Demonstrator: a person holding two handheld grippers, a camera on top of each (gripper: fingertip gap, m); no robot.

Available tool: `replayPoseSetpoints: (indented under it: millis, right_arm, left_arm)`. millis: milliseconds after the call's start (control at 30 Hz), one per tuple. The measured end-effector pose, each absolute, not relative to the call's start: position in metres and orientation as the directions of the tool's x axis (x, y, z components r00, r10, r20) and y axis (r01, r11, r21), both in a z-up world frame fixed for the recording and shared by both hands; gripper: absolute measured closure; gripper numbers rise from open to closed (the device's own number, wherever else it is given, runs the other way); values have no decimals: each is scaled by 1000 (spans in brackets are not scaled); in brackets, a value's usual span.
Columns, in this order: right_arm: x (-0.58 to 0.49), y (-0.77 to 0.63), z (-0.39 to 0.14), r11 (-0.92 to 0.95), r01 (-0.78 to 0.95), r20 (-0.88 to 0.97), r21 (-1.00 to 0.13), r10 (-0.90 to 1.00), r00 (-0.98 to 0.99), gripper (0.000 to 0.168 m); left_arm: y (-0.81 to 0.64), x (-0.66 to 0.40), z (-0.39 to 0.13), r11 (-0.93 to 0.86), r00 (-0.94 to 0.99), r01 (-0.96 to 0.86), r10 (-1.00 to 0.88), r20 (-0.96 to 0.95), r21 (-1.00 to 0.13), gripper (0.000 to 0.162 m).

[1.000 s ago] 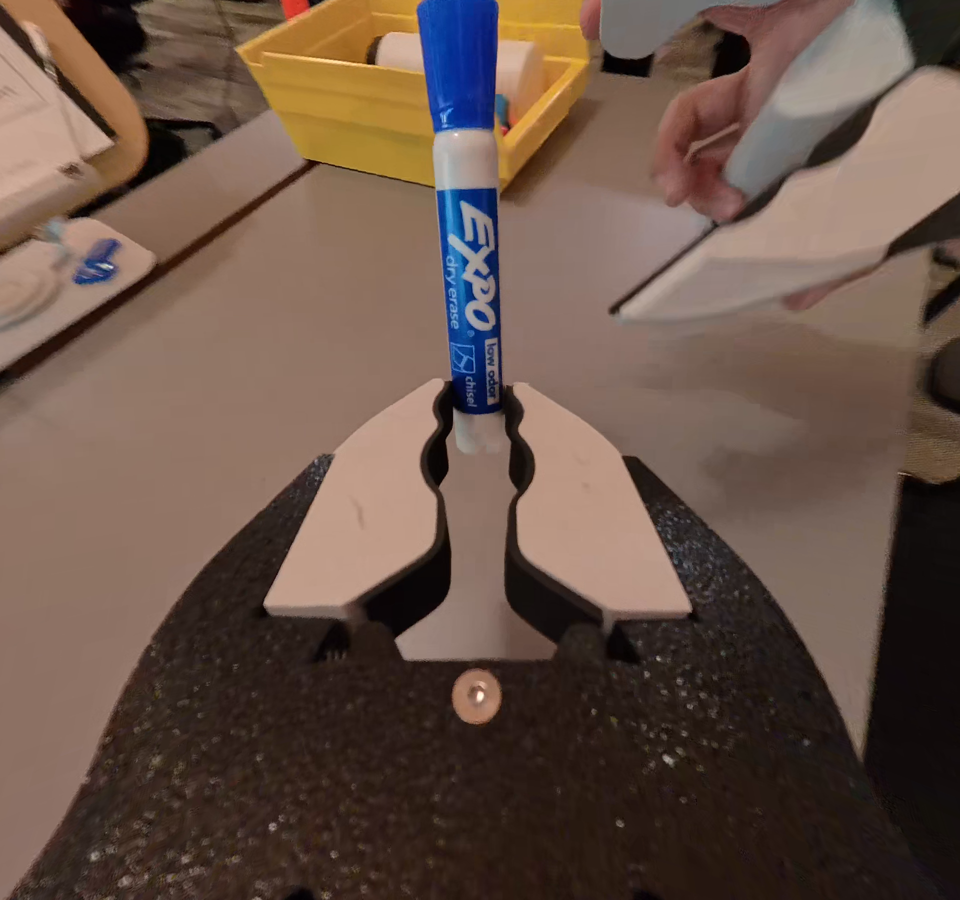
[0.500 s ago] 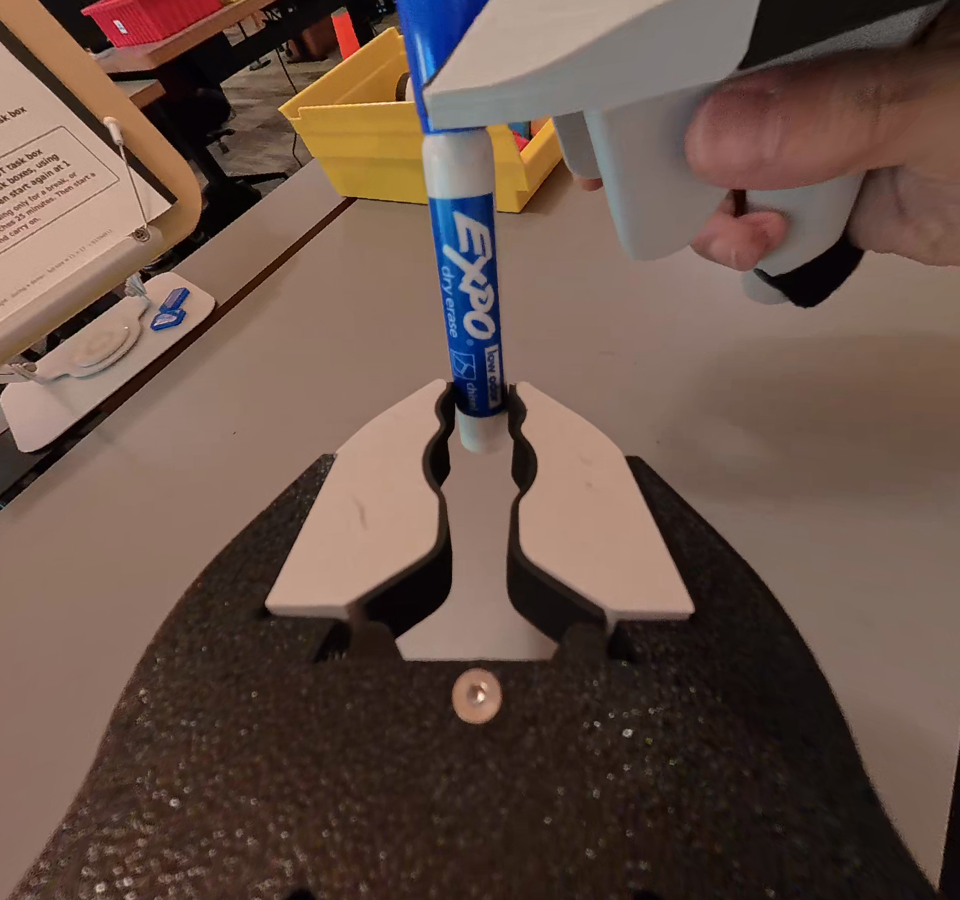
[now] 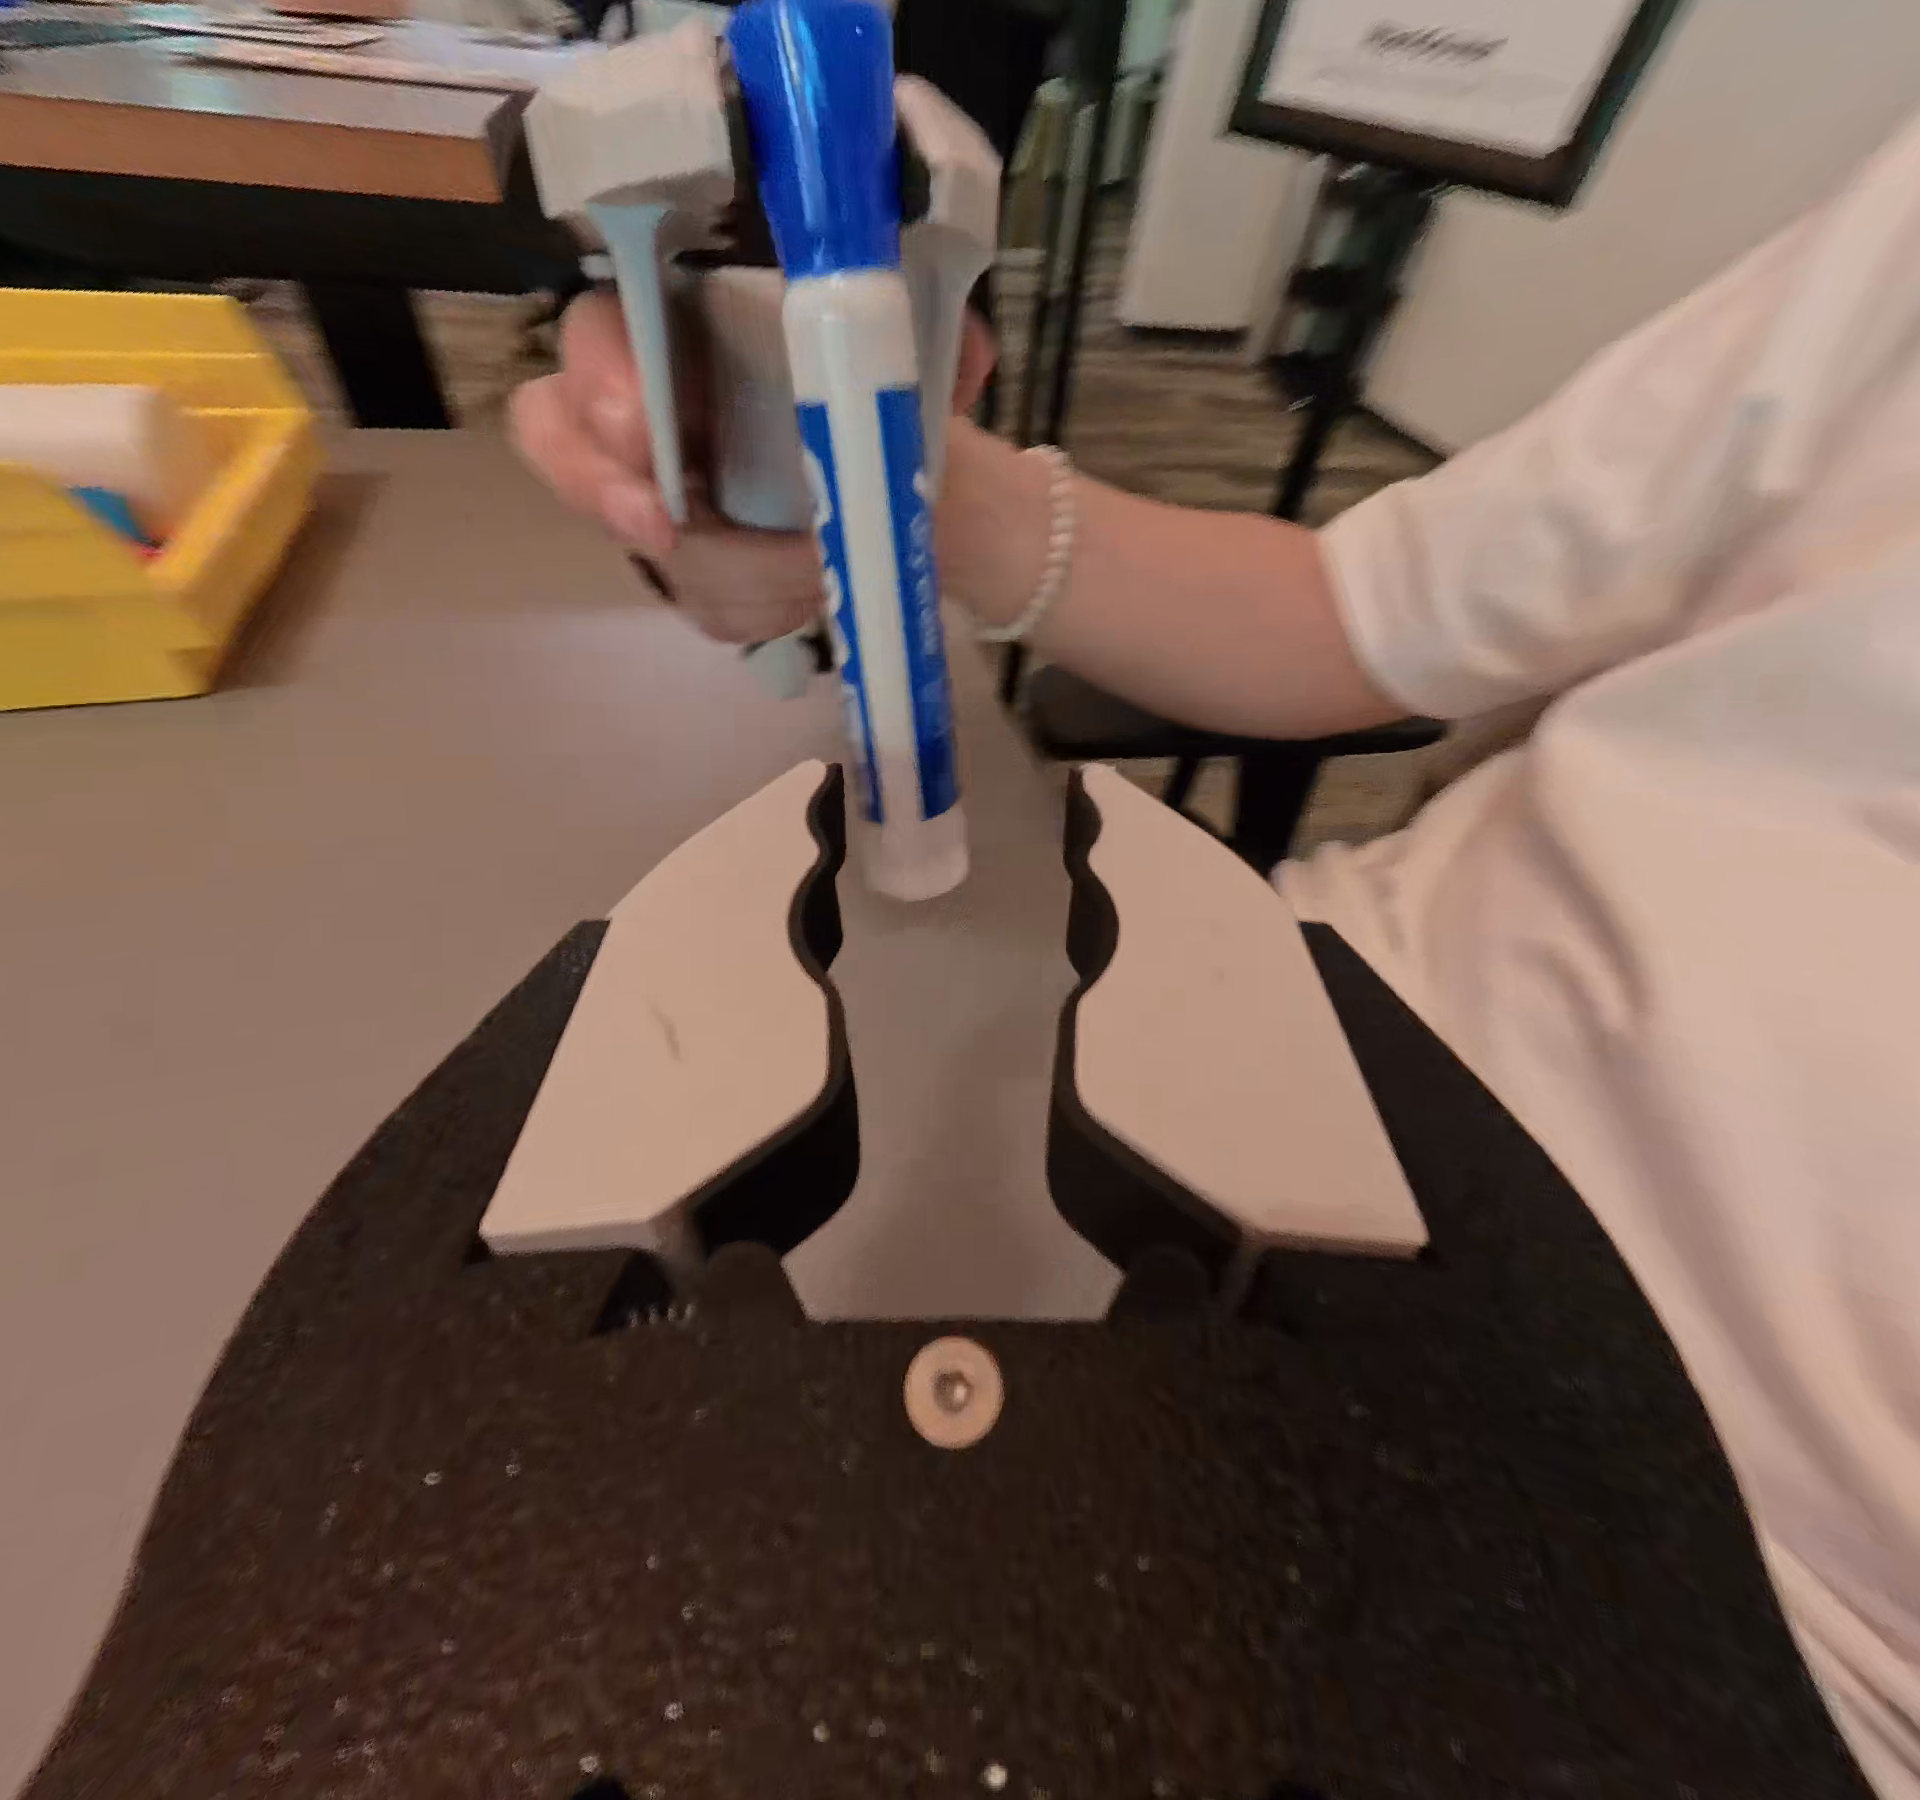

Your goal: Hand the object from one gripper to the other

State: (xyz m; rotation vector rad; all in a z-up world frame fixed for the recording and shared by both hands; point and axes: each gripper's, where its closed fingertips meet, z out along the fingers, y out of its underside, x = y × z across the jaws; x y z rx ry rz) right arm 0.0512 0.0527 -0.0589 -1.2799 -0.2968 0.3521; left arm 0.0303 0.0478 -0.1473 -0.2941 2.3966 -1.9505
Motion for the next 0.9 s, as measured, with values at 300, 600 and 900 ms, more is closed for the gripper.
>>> replayPoseSetpoints:
  millis: [300, 600, 900]
  right_arm:
    - [32, 59, -72, 207, -24, 80, -978, 480, 874, 150]
    - [104, 87, -92, 36, 54, 52, -998, -47, 998, 123]
    - [118, 107, -89, 71, 55, 29, -996, -324, 946, 147]
  left_arm:
    - [42, 27, -144, 128, -984, -158, -109, 144, -979, 144]
    - [106, 117, -137, 184, -616, -100, -783, -84, -978, 144]
    - [107, 120, -126, 339, -407, 53, -851, -331, -939, 144]
